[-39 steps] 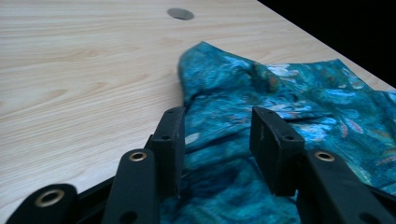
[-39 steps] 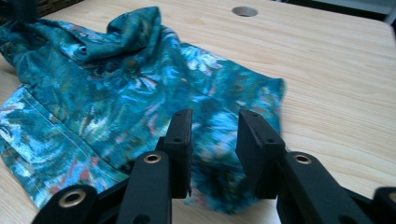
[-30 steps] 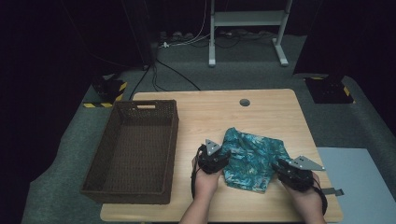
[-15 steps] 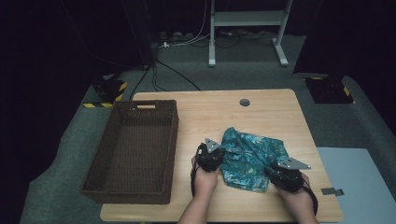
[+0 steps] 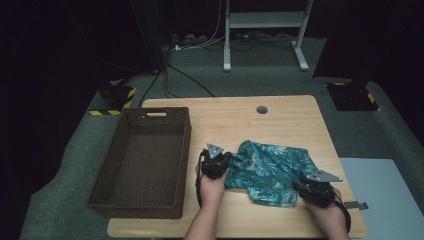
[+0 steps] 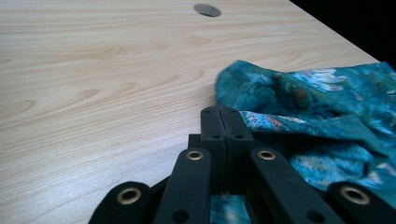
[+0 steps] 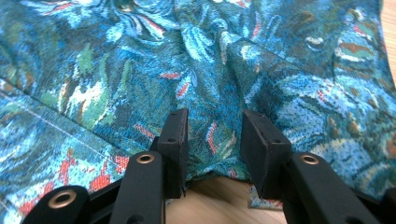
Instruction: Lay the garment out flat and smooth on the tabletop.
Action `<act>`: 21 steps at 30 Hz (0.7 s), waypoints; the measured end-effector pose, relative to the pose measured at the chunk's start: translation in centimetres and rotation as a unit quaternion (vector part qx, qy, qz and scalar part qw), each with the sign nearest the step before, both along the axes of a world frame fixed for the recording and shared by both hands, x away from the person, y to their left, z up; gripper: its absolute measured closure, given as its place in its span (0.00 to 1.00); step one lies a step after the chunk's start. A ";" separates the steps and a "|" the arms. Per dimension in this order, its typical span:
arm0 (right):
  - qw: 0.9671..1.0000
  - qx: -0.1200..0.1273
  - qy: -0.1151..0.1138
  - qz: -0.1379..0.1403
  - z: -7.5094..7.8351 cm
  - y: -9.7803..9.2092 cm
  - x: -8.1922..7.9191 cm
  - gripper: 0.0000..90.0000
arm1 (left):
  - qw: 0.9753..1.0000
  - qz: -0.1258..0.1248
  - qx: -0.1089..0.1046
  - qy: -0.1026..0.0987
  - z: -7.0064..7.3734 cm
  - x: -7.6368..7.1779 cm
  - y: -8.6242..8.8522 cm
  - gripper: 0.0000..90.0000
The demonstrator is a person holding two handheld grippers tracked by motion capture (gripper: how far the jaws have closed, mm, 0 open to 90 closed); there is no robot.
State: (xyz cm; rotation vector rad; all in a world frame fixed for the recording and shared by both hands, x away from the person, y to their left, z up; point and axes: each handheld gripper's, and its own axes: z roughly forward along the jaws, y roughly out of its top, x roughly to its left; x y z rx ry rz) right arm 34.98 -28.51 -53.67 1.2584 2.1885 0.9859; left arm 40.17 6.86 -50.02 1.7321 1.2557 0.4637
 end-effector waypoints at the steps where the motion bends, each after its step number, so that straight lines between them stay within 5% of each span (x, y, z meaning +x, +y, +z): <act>1: 1.000 0.000 0.001 -0.003 0.0 -0.3 -0.1 0.69 | 1.000 0.002 0.001 0.002 -0.1 0.1 0.2 0.99; 10: 1.000 0.009 -0.005 -0.016 -0.2 -1.7 -0.7 0.70 | 0.999 0.037 -0.002 0.024 -1.5 1.1 1.8 0.97; 15: 1.000 0.013 -0.005 -0.017 -0.2 -1.7 -0.8 0.70 | 0.999 0.050 -0.005 0.007 -0.6 0.6 2.1 0.85; 21: 1.000 0.012 -0.006 -0.018 -0.2 -1.7 -0.8 0.70 | 0.999 0.038 -0.014 -0.027 1.0 -0.7 1.5 0.77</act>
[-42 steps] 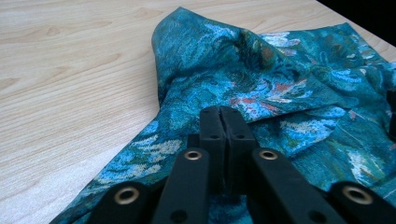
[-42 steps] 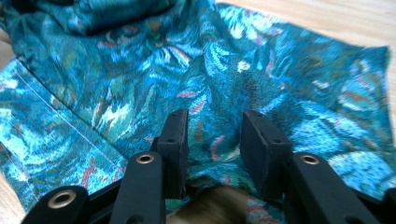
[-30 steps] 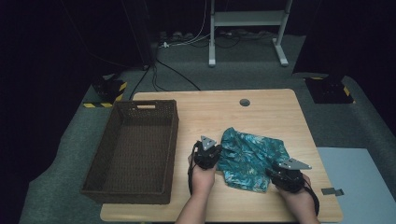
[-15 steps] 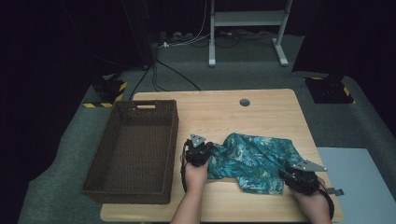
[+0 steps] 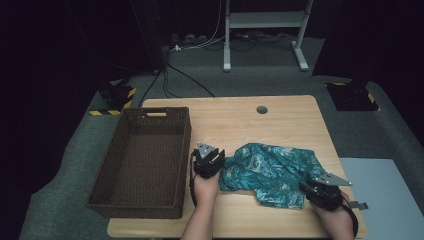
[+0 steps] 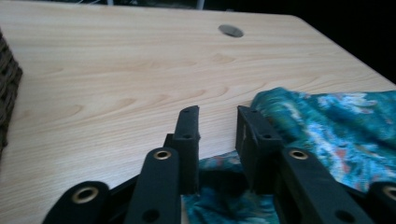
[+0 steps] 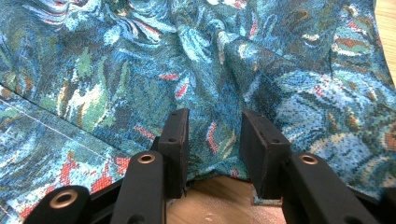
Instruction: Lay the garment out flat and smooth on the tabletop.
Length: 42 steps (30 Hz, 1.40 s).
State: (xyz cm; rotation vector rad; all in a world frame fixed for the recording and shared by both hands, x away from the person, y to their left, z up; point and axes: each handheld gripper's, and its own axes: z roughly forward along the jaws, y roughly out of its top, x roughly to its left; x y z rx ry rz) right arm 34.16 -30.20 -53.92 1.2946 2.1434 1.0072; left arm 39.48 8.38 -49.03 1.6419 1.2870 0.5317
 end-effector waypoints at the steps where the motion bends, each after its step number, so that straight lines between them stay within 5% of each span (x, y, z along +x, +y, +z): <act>1: 1.000 0.000 0.000 0.000 0.0 0.0 0.0 0.70 | 1.000 -0.004 -0.001 -0.004 0.2 -0.3 -0.2 0.76; 11: 1.000 0.001 0.001 -0.001 0.0 0.0 0.0 0.70 | 0.999 -0.037 0.005 -0.007 -0.1 -1.9 -1.8 0.70; 17: 1.000 0.001 0.001 -0.001 0.0 0.0 0.0 0.70 | 0.999 -0.044 0.020 0.011 -1.0 -1.6 -1.8 0.90; 42: 1.000 0.004 0.001 0.000 0.0 0.0 0.0 0.71 | 0.997 0.020 0.069 0.021 -0.7 5.2 0.2 0.95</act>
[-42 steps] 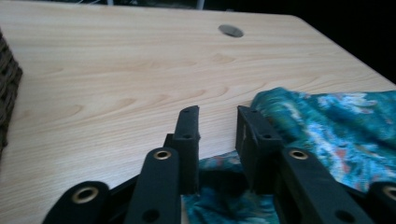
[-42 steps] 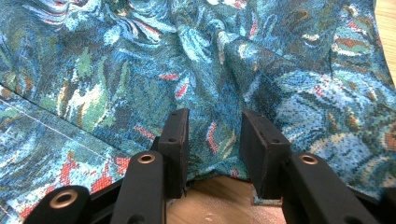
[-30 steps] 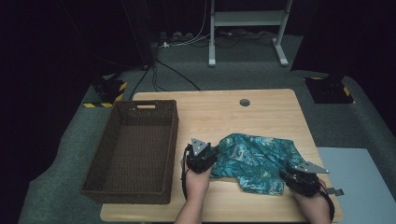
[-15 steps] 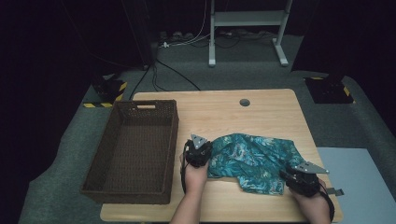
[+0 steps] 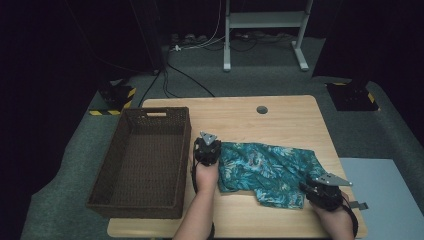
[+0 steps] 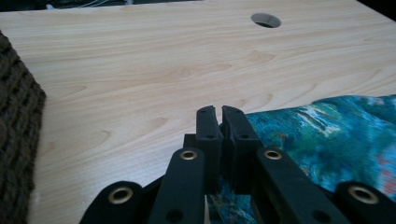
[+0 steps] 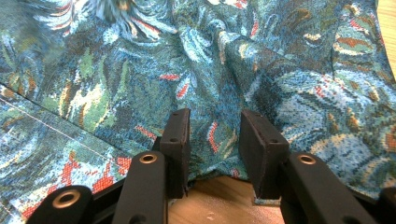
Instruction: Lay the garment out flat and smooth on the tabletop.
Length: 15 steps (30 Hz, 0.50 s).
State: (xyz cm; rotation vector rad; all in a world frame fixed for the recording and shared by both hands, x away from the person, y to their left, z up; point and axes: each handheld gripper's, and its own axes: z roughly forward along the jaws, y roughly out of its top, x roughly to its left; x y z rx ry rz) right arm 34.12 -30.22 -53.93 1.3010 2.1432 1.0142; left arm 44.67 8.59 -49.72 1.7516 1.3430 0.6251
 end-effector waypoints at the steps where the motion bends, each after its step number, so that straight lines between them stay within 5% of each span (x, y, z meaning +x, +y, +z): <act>1: 1.000 0.000 0.000 0.000 0.0 0.0 0.0 0.71 | 1.000 0.003 0.001 0.000 0.0 0.2 0.1 0.95; 6: 1.000 0.000 0.000 0.000 0.0 0.0 0.0 0.71 | 1.000 0.015 0.000 -0.010 0.4 0.2 0.3 0.84; 11: 1.000 0.000 0.000 0.000 0.0 0.0 0.0 0.71 | 0.999 0.008 -0.026 -0.017 0.4 -1.1 -0.1 0.62; 15: 1.000 0.000 0.000 0.000 0.0 0.0 0.0 0.71 | 1.000 -0.006 -0.027 -0.012 -0.2 -2.6 -0.9 0.50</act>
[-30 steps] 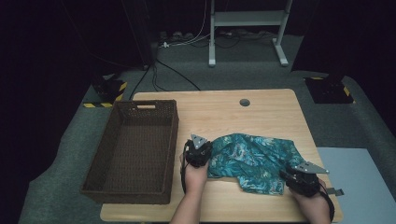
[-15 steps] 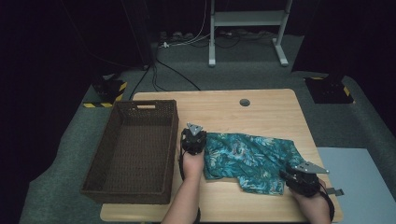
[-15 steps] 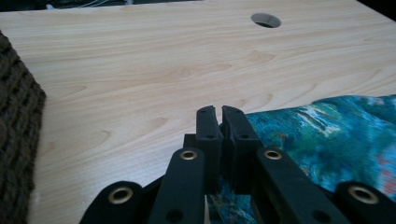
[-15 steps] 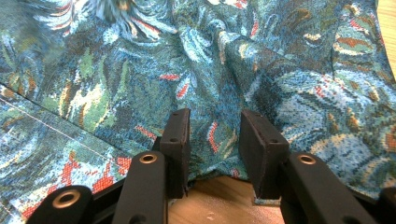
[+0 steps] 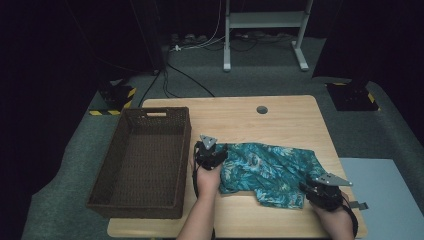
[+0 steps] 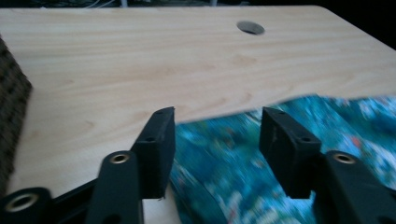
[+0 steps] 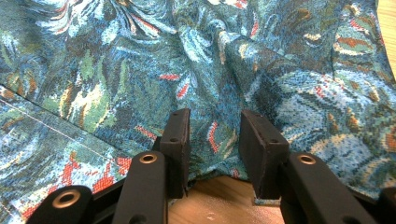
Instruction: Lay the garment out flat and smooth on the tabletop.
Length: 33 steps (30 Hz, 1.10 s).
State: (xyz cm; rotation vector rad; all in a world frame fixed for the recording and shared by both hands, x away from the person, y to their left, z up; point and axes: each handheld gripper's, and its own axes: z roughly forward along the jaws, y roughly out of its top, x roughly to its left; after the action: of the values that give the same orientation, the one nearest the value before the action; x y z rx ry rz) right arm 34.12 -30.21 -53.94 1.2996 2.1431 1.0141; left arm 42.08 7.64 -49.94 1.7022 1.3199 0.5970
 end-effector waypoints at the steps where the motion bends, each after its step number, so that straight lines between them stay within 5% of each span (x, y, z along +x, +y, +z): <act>1: 1.000 0.000 0.000 0.000 0.0 0.0 0.0 0.71 | 1.000 -0.003 -0.004 0.003 -0.2 -0.4 -0.2 0.49; 14: 1.000 -0.003 -0.002 -0.001 0.0 0.0 0.0 0.71 | 0.998 -0.055 0.019 0.036 -2.5 -5.4 -2.0 0.50; 26: 1.000 -0.006 -0.004 0.000 0.0 0.1 -0.1 0.71 | 0.995 -0.056 0.061 0.060 -4.1 -6.6 -2.4 0.51; 33: 1.000 -0.010 -0.006 0.003 0.0 0.2 -0.3 0.68 | 0.992 -0.054 0.106 0.045 -4.2 -7.0 -1.7 0.52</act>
State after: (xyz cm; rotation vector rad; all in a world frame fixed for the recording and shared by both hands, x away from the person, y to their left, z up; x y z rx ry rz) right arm 33.86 -29.99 -53.94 1.2755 2.1427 0.9984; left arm 35.08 5.93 -54.12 1.9806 1.2528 0.6200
